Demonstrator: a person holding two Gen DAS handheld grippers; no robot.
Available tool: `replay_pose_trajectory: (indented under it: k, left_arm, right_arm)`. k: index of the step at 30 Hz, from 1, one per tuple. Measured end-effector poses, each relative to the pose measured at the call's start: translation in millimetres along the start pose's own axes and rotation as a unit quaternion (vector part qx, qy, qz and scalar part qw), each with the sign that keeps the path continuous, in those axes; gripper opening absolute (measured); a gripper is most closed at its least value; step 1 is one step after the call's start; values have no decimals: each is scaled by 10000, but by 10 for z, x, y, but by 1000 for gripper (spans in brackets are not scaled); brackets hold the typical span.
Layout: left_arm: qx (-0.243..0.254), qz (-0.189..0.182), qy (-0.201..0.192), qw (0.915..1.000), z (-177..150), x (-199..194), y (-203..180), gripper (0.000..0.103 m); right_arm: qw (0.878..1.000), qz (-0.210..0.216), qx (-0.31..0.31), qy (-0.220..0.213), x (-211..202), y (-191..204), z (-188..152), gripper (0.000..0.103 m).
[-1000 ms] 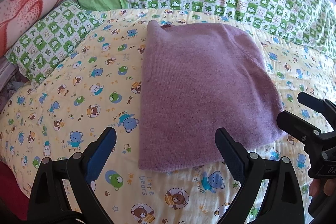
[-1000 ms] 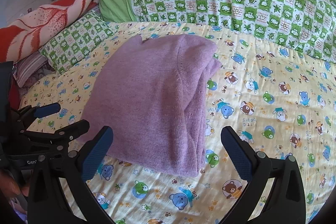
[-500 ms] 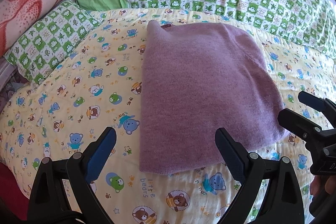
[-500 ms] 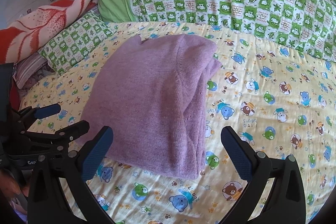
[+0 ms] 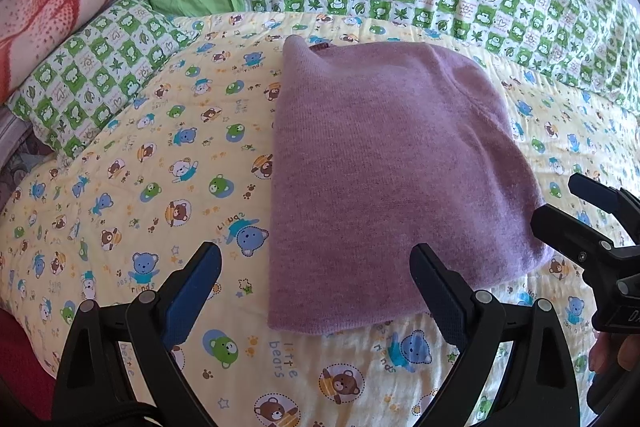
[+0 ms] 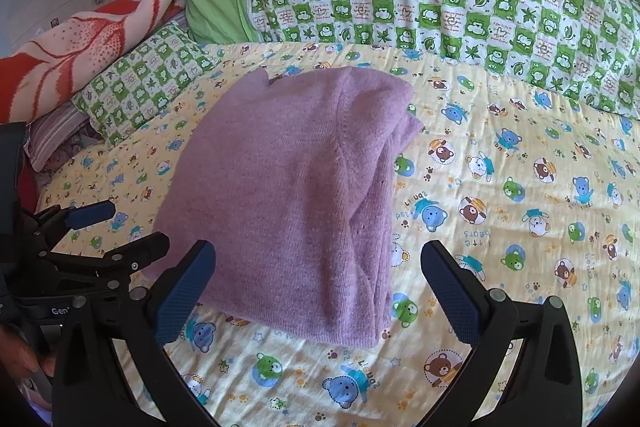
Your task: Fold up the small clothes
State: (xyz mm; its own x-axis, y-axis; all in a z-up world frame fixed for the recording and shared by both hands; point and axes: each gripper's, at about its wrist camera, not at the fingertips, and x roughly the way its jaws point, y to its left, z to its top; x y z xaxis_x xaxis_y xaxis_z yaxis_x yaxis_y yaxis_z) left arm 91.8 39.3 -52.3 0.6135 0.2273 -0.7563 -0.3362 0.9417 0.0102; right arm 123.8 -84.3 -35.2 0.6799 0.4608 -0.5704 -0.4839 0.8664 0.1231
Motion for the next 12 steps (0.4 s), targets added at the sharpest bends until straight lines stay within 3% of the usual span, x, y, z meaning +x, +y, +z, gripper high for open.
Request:
replay_pose_trajectory:
  k: [12]
  left_arm:
    - [91,7,-86,9999,21,-29,-42,96]
  right_arm:
    - [10000,0,6,6,19,-11,14,102]
